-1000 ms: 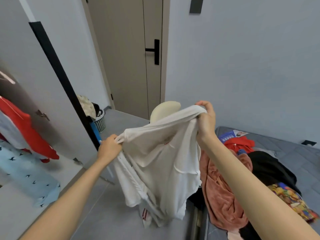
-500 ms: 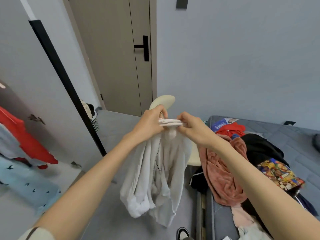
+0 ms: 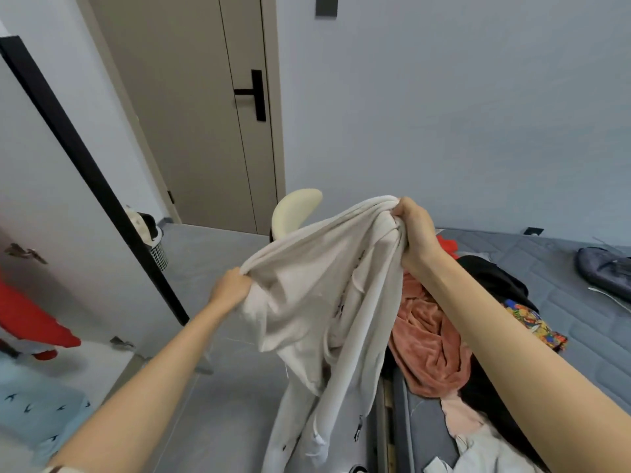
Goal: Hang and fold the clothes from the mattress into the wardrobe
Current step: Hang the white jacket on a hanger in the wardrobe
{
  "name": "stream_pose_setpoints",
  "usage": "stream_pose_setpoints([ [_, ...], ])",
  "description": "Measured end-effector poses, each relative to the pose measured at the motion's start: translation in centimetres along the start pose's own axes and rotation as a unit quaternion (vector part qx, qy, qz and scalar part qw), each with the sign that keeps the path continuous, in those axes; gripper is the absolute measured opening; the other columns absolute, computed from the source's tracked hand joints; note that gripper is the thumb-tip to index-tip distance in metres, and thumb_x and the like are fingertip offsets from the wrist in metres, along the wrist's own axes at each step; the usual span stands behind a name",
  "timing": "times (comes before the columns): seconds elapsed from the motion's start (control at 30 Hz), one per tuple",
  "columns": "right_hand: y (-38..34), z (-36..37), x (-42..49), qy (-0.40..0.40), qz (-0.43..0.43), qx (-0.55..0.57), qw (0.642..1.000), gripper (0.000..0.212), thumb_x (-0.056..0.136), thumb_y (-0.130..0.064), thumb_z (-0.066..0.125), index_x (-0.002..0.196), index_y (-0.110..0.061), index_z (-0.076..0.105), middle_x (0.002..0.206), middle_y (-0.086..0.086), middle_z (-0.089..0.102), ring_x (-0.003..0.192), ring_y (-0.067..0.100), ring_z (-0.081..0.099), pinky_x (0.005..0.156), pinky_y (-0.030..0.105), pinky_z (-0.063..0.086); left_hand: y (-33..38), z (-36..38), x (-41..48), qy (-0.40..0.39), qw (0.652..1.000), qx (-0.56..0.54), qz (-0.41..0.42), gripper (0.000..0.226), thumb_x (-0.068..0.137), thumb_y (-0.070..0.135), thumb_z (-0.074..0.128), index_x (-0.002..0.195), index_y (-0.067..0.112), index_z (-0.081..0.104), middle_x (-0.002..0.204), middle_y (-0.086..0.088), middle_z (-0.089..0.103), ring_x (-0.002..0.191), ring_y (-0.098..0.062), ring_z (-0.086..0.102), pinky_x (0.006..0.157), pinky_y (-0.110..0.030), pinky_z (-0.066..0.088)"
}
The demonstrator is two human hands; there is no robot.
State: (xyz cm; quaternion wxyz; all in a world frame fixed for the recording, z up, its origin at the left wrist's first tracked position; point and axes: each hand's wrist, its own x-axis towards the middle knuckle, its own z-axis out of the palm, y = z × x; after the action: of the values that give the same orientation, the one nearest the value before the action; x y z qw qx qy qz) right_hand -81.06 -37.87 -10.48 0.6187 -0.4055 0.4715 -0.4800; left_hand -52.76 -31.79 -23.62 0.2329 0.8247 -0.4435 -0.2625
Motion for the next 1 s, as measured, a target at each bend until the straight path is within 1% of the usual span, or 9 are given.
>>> stream_pose_setpoints([
  [0.07, 0.3, -1.4, 0.1, 0.022, 0.0, 0.009, 1.0, 0.019, 0.051, -0.019, 0.052, 0.069, -0.019, 0.045, 0.08, 0.005, 0.043, 0.082, 0.024, 0.037, 0.074, 0.038, 0.031, 3.4, -1.1, 0.4, 0.005, 0.982, -0.186, -0.015, 0.025, 0.096, 0.013, 0.037, 0.099, 0.009, 0.061, 0.1, -0.02, 0.065, 0.091, -0.033, 0.062, 0.075, -0.041, 0.052],
  [0.13, 0.6, -3.1, 0.4, 0.065, 0.003, 0.036, 0.997, 0.012, 0.058, -0.015, 0.05, 0.07, -0.017, 0.053, 0.077, 0.004, 0.051, 0.081, 0.023, 0.046, 0.075, 0.037, 0.037, 7.9, -2.3, 0.4, -0.023, 0.948, -0.319, 0.004, 0.026, 0.095, 0.008, 0.038, 0.093, 0.014, 0.063, 0.083, -0.011, 0.061, 0.072, -0.022, 0.056, 0.065, -0.032, 0.046],
  [0.3, -0.1, -6.7, 1.9, 0.12, -0.072, 0.009, 0.99, 0.023, 0.077, -0.014, 0.057, 0.098, -0.006, 0.059, 0.092, 0.008, 0.062, 0.085, 0.021, 0.059, 0.072, 0.032, 0.048, 17.4, -3.1, 1.5, -0.08, 0.904, -0.411, 0.081, 0.035, 0.086, -0.004, 0.035, 0.071, 0.015, 0.061, 0.058, 0.001, 0.048, 0.047, -0.009, 0.037, 0.045, -0.023, 0.027],
  [0.37, -0.7, -7.5, 2.9, 0.153, -0.094, 0.003, 0.984, 0.027, 0.083, -0.015, 0.059, 0.11, -0.009, 0.056, 0.097, 0.005, 0.064, 0.083, 0.018, 0.061, 0.073, 0.034, 0.049, 20.1, -2.5, 2.7, -0.09, 0.883, -0.453, 0.084, 0.033, 0.087, -0.006, 0.038, 0.072, 0.011, 0.061, 0.062, -0.002, 0.049, 0.049, -0.011, 0.042, 0.047, -0.025, 0.033],
  [0.5, -1.2, -8.7, 6.9, 0.186, -0.119, 0.005, 0.975, 0.023, 0.089, -0.015, 0.059, 0.11, -0.019, 0.05, 0.107, 0.007, 0.06, 0.086, 0.018, 0.058, 0.074, 0.034, 0.047, 24.2, -0.2, 6.2, -0.093, 0.863, -0.485, 0.107, 0.027, 0.09, -0.008, 0.039, 0.084, 0.008, 0.06, 0.075, -0.004, 0.06, 0.065, -0.011, 0.057, 0.054, -0.019, 0.05],
  [0.63, -0.4, -10.1, 12.9, 0.193, -0.125, -0.013, 0.973, 0.026, 0.09, -0.018, 0.059, 0.113, -0.021, 0.047, 0.105, 0.009, 0.061, 0.08, 0.015, 0.056, 0.058, 0.025, 0.039, 27.5, 3.1, 11.2, -0.112, 0.853, -0.499, 0.104, 0.031, 0.09, -0.011, 0.036, 0.083, 0.008, 0.059, 0.082, -0.005, 0.062, 0.074, -0.013, 0.06, 0.058, -0.018, 0.052],
  [0.73, 0.4, -11.2, 19.0, 0.186, -0.115, -0.007, 0.976, 0.025, 0.092, -0.012, 0.056, 0.113, -0.019, 0.046, 0.093, 0.005, 0.064, 0.077, 0.015, 0.059, 0.063, 0.027, 0.044, 29.5, 6.3, 16.3, -0.108, 0.852, -0.505, 0.092, 0.029, 0.091, -0.01, 0.036, 0.086, 0.008, 0.058, 0.085, -0.005, 0.062, 0.074, -0.013, 0.061, 0.058, -0.017, 0.053],
  [0.87, 1.3, -12.7, 27.8, 0.175, -0.082, -0.004, 0.981, 0.024, 0.09, -0.007, 0.054, 0.1, -0.028, 0.048, 0.097, 0.008, 0.063, 0.083, 0.021, 0.058, 0.074, 0.037, 0.043, 32.7, 11.1, 23.6, -0.085, 0.849, -0.518, 0.062, 0.027, 0.092, -0.01, 0.035, 0.097, 0.008, 0.055, 0.09, -0.005, 0.061, 0.077, -0.012, 0.061, 0.058, -0.017, 0.054],
  [1.0, 2.1, -13.8, 36.1, 0.166, -0.06, -0.02, 0.984, 0.025, 0.092, -0.003, 0.051, 0.101, -0.026, 0.047, 0.089, 0.0, 0.059, 0.076, 0.013, 0.053, 0.07, 0.03, 0.041, 35.9, 15.1, 30.8, -0.091, 0.858, -0.503, 0.052, 0.032, 0.093, -0.009, 0.035, 0.118, 0.006, 0.049, 0.097, -0.006, 0.06, 0.083, -0.012, 0.061, 0.065, -0.018, 0.055],
])
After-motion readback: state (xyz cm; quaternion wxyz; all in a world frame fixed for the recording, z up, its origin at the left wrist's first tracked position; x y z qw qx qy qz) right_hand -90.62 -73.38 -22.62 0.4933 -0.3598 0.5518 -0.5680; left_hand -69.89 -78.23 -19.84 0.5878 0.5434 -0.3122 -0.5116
